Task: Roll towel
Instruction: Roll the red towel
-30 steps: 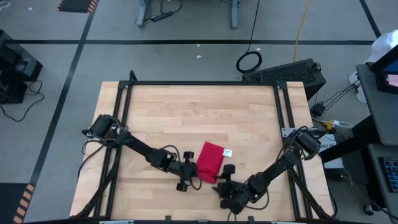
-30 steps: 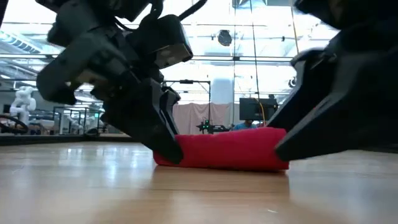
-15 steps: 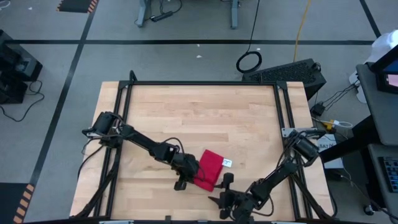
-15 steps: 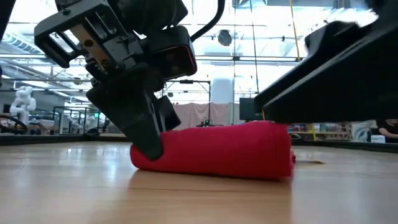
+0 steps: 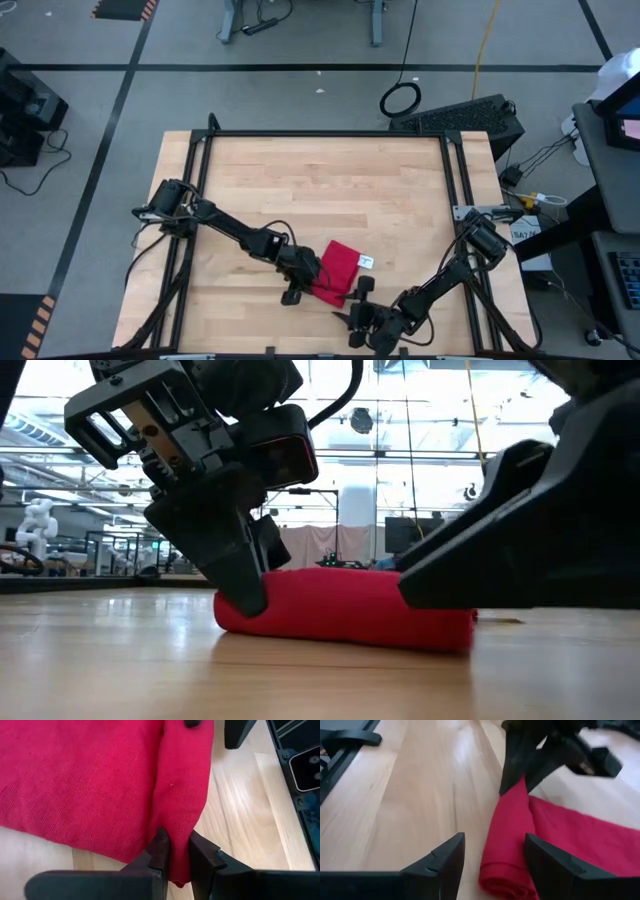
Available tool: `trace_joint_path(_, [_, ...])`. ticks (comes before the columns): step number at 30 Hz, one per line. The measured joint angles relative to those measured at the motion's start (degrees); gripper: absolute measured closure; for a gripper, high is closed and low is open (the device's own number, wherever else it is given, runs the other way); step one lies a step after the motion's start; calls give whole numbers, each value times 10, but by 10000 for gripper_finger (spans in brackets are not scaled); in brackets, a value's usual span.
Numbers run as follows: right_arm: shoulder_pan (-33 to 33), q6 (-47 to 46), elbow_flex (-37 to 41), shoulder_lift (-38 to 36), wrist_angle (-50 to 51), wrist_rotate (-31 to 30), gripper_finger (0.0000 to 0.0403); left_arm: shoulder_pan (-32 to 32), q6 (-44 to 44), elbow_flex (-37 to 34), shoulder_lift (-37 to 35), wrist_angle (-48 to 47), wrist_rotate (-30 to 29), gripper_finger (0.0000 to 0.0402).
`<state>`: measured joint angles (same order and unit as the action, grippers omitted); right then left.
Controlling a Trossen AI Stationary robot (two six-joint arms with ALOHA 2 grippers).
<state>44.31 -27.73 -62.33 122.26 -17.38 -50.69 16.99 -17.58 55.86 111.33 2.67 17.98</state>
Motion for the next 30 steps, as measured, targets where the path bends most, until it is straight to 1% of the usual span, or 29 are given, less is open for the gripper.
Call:
trace_joint_path(3, [-1, -39, 0, 0, 29, 17, 206, 0, 1, 0, 0, 2, -6, 346])
trace_joint_path(6, [-1, -78, -1, 0, 58, 24, 206, 0, 0, 0, 0, 10, -30, 327])
trace_joint_path(8, [-1, -89, -1, 0, 68, 24, 206, 1, -1, 0, 0, 19, -53, 309])
trace_joint_path(13, [-1, -115, -2, -2, 90, 43, 206, 6, 6, -1, -13, 19, -82, 250])
trace_joint_path(16, [-1, -117, -2, -2, 96, 47, 206, 10, 49, -4, -44, -15, -101, 219])
trace_joint_path(19, [-1, -111, -2, -2, 96, 50, 206, 12, 121, -4, -85, -10, -121, 204])
trace_joint_path(21, [-1, -106, -2, -2, 97, 53, 206, 11, 156, -1, -100, 37, -148, 203])
trace_joint_path(24, [-1, -86, -2, -3, 99, 62, 206, -4, 192, -1, -95, 97, -157, 215])
trace_joint_path(26, [-4, -67, -2, -2, 101, 66, 206, -20, 203, 0, -71, 133, -158, 234])
trace_joint_path(28, [-8, -52, -2, -2, 101, 67, 206, -35, 211, -2, -49, 121, -169, 257])
trace_joint_path(30, [-11, -43, -2, -2, 103, 71, 206, -49, 211, -1, -19, 131, -172, 281])
